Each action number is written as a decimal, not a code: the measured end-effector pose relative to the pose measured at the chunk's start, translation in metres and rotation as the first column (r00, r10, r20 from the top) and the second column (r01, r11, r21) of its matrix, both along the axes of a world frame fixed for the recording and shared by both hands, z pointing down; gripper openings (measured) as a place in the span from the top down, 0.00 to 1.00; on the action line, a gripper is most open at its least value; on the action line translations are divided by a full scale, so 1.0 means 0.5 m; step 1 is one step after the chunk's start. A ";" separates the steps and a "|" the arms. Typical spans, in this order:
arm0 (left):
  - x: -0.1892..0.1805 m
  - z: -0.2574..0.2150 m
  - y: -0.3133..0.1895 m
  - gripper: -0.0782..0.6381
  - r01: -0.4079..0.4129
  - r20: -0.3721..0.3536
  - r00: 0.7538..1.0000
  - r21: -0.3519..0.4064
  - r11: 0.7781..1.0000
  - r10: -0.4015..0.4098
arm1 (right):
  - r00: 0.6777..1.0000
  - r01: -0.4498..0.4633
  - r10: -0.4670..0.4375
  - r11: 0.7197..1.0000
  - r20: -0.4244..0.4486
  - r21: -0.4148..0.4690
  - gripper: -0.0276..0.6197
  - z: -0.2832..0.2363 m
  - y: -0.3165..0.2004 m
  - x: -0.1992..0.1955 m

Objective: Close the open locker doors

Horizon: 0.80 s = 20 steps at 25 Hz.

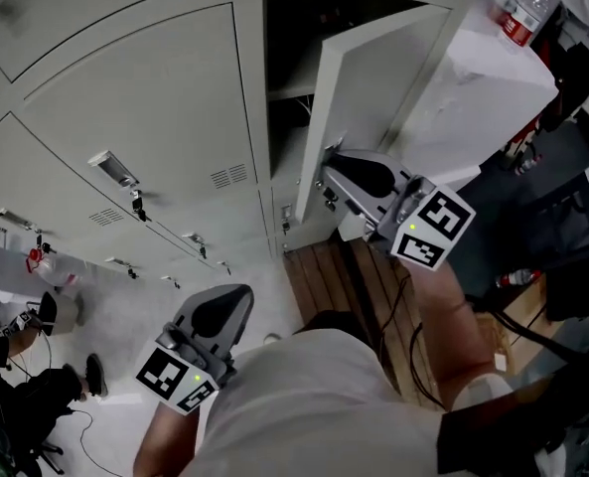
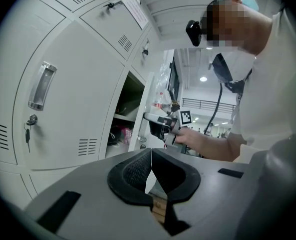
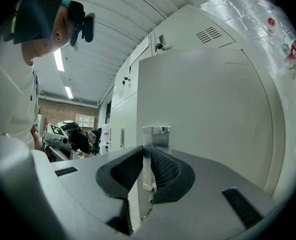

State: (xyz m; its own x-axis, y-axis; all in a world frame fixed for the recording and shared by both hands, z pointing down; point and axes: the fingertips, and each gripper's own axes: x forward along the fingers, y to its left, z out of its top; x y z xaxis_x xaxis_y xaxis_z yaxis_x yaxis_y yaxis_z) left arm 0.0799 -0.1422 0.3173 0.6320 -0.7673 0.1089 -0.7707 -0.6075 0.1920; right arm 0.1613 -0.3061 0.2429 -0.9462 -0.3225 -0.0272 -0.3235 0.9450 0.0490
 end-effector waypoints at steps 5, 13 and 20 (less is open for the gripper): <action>-0.023 0.009 0.011 0.87 0.017 -0.010 1.000 -0.001 1.000 -0.017 | 0.999 -0.041 0.041 0.999 -0.004 -0.008 0.88 0.001 -0.019 -0.026; -0.052 0.022 0.035 0.87 0.057 -0.024 0.998 -0.004 0.998 -0.057 | 0.996 -0.088 0.088 0.996 -0.014 -0.006 0.89 -0.002 -0.048 -0.054; -0.090 0.031 0.059 0.87 0.113 -0.049 0.992 0.004 0.994 -0.113 | 0.990 -0.137 0.137 0.991 -0.029 -0.004 0.89 0.000 -0.077 -0.076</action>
State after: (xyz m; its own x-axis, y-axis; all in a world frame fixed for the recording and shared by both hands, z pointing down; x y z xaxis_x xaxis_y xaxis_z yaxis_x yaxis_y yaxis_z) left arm 0.0348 -0.1127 0.3326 0.5454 -0.8348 0.0747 -0.8246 -0.5185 0.2265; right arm 0.1232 -0.3445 0.2428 -0.8935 -0.4491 0.0013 -0.4483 0.8922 0.0540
